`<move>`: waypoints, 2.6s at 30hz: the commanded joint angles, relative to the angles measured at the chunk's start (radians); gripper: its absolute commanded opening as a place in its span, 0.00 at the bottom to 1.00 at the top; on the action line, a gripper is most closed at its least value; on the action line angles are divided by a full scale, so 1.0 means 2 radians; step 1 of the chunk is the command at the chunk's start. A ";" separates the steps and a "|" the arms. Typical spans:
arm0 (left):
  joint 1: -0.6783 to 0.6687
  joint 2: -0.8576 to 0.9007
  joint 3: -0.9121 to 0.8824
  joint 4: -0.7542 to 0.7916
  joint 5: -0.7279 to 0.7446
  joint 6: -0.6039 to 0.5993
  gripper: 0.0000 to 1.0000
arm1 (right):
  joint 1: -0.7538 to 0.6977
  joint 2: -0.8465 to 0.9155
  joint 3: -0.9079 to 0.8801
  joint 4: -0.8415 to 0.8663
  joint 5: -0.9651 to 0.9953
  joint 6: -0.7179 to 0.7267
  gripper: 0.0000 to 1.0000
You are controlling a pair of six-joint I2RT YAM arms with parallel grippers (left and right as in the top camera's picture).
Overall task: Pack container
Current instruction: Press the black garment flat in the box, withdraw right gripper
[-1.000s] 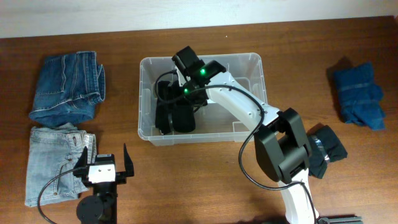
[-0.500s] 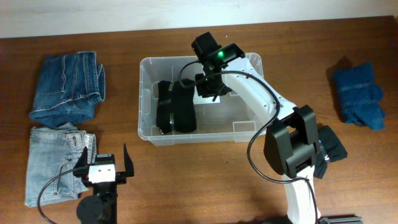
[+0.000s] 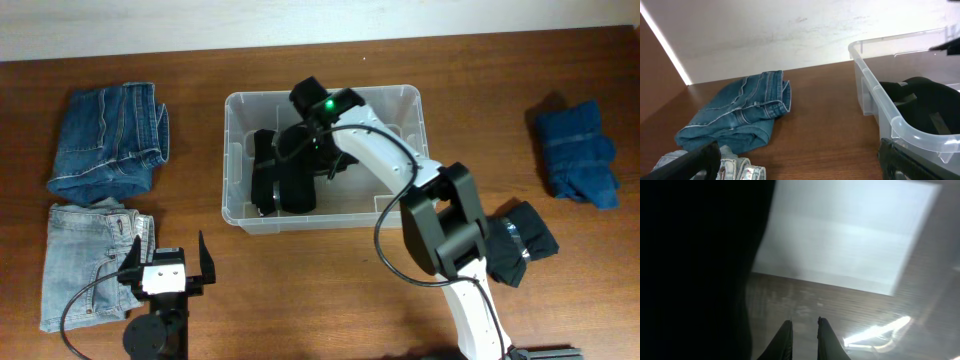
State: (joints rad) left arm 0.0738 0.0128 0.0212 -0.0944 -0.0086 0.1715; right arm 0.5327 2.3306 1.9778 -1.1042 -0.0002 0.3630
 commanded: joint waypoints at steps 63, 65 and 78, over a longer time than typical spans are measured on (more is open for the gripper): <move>-0.003 -0.003 -0.003 0.000 -0.003 0.001 1.00 | -0.450 -0.124 0.175 -0.223 0.175 -0.041 0.98; -0.003 -0.003 -0.003 0.000 -0.003 0.001 1.00 | -0.440 -0.113 0.150 -0.200 0.205 -0.041 0.98; -0.003 -0.003 -0.003 0.000 -0.003 0.001 1.00 | -0.420 0.015 0.104 -0.142 0.325 -0.065 0.98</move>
State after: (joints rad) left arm 0.0738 0.0128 0.0212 -0.0944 -0.0086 0.1715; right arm -0.3004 2.2936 2.1948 -1.4017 0.5838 0.2653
